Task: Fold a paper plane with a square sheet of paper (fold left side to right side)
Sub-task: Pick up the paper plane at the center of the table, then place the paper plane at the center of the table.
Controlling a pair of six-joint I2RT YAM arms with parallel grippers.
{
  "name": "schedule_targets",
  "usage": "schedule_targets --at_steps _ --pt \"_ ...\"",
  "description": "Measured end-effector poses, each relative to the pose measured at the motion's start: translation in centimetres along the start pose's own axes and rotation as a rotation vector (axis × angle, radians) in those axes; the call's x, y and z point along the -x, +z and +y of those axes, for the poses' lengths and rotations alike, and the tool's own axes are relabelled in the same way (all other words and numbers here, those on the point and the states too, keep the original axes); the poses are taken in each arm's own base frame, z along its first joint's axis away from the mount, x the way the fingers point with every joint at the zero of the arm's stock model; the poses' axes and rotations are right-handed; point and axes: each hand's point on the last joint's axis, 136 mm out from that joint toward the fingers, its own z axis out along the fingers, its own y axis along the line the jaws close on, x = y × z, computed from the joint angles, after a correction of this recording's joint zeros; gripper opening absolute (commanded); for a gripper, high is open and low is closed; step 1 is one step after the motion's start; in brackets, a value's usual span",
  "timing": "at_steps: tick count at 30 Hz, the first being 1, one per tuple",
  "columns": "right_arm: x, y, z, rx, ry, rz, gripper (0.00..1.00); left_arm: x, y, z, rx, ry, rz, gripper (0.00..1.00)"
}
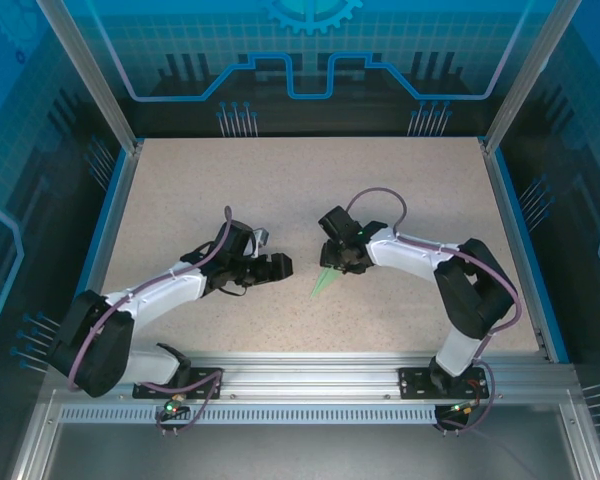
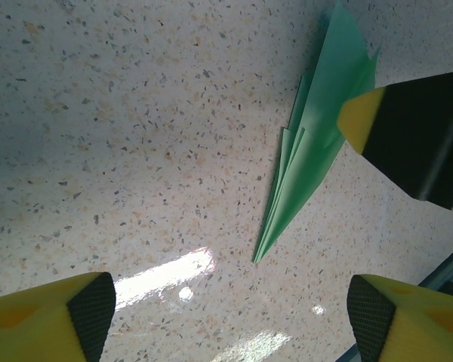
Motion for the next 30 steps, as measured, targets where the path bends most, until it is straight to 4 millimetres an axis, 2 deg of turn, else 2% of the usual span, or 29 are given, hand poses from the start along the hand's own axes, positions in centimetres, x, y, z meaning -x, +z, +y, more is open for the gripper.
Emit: schedule_targets --at_steps 6,9,18,21,26,30 --pt "-0.3 -0.1 0.0 0.0 -0.004 0.008 0.12 0.1 -0.1 0.1 0.005 0.001 -0.009 0.85" --pt "-0.4 -1.3 0.7 0.023 -0.035 -0.005 0.06 0.3 -0.2 0.1 0.011 0.003 -0.02 0.85" --pt "-0.6 -6.3 4.6 0.229 -0.138 -0.061 0.03 1.3 -2.5 -0.2 0.036 0.022 -0.104 0.86" --pt "-1.2 -6.8 4.9 0.29 -0.153 -0.063 0.03 1.5 -3.2 -0.2 0.046 0.025 -0.129 0.87" --pt "-2.9 -6.9 4.2 0.337 -0.171 -0.037 0.03 1.7 -3.7 0.1 0.068 0.024 -0.15 0.88" --pt "-2.5 -9.1 4.8 0.399 -0.196 -0.072 0.03 1.6 -3.7 0.6 0.088 0.017 -0.148 0.88"
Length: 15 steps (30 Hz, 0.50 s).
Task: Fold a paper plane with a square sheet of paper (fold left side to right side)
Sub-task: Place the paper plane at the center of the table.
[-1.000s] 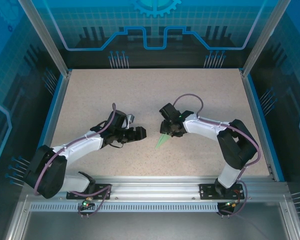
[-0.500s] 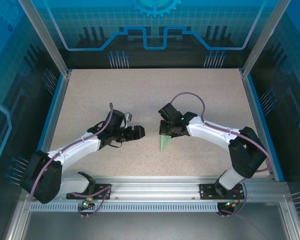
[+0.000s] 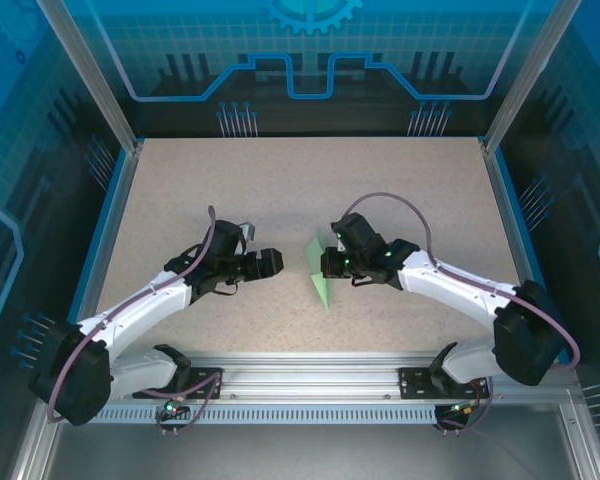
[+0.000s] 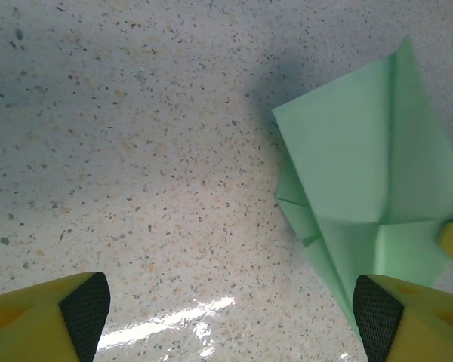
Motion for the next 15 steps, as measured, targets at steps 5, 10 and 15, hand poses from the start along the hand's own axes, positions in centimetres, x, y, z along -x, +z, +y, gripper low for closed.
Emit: schedule_targets --at_steps 5,10,15 --pt "0.9 -1.9 1.7 0.095 -0.019 -0.051 0.04 0.1 -0.4 0.4 0.017 0.0 -0.02 0.89" --pt "-1.2 0.4 -1.4 0.131 0.058 -0.003 0.05 0.1 -0.7 0.6 0.026 -0.002 -0.025 0.89" --pt "-4.1 2.7 -7.2 0.04 0.169 0.079 0.06 0.0 -0.7 0.8 0.035 -0.004 -0.024 0.9"
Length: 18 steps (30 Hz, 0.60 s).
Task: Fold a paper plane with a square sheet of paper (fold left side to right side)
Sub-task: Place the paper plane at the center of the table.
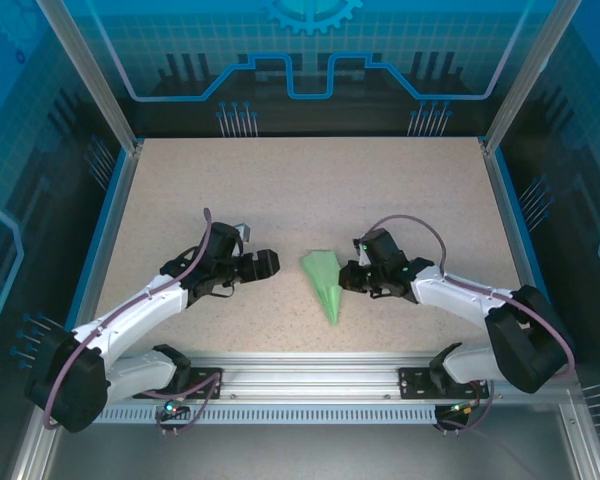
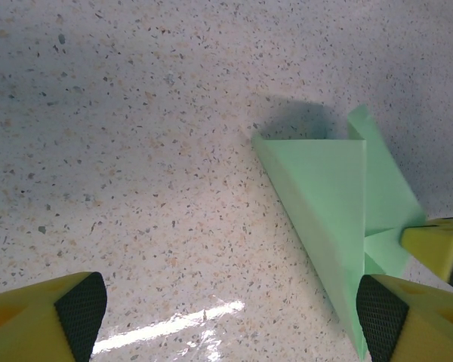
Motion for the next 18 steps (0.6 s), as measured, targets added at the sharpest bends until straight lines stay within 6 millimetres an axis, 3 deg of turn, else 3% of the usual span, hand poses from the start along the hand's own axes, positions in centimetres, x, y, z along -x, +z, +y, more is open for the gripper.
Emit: schedule_targets --at_steps 5,12,15,18 --pt "0.3 0.0 -2.3 -0.035 0.036 -0.003 0.13 0.0 0.0 0.0 0.001 0.0 0.001 0.9" --pt "-0.2 -1.5 -4.1 -0.136 0.007 0.001 0.34 -0.1 0.0 0.1 0.004 -0.001 0.004 0.92" --pt "0.4 -3.2 -3.3 -0.173 -0.045 -0.023 0.41 -0.1 -0.1 0.1 0.002 -0.001 0.002 0.97" --pt "0.7 -4.5 -1.0 -0.162 -0.128 -0.042 0.46 0.0 -0.3 0.0 -0.004 0.001 -0.007 0.99"
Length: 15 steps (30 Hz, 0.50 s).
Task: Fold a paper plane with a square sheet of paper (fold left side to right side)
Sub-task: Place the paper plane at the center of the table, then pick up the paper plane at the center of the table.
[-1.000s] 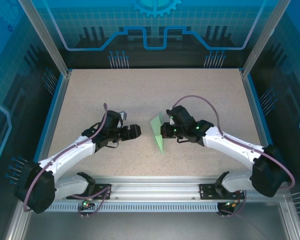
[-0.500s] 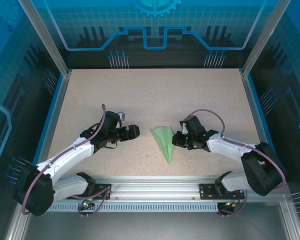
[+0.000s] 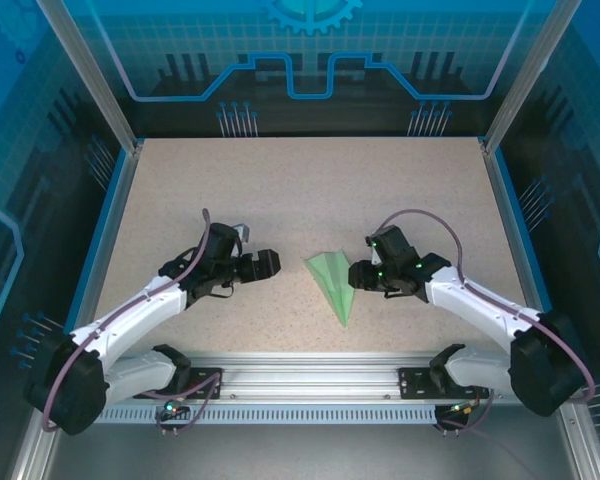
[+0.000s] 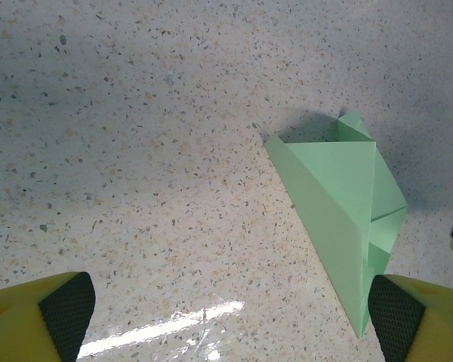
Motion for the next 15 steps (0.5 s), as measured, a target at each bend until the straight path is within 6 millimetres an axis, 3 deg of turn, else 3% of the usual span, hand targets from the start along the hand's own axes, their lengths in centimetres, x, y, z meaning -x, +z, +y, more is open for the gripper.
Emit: schedule_targets --at_steps 5,10,15 --pt "-1.5 0.0 2.3 0.005 -0.113 0.059 0.49 -0.4 0.0 0.3 0.004 -0.001 0.005 0.99" --pt "-3.7 2.2 1.6 -0.067 -0.163 0.177 0.49 -0.4 0.0 0.3 0.003 -0.001 0.005 0.99" --pt "-4.5 3.5 1.5 -0.091 -0.19 0.233 0.49 -0.2 -0.2 0.1 -0.004 0.001 -0.004 0.99"
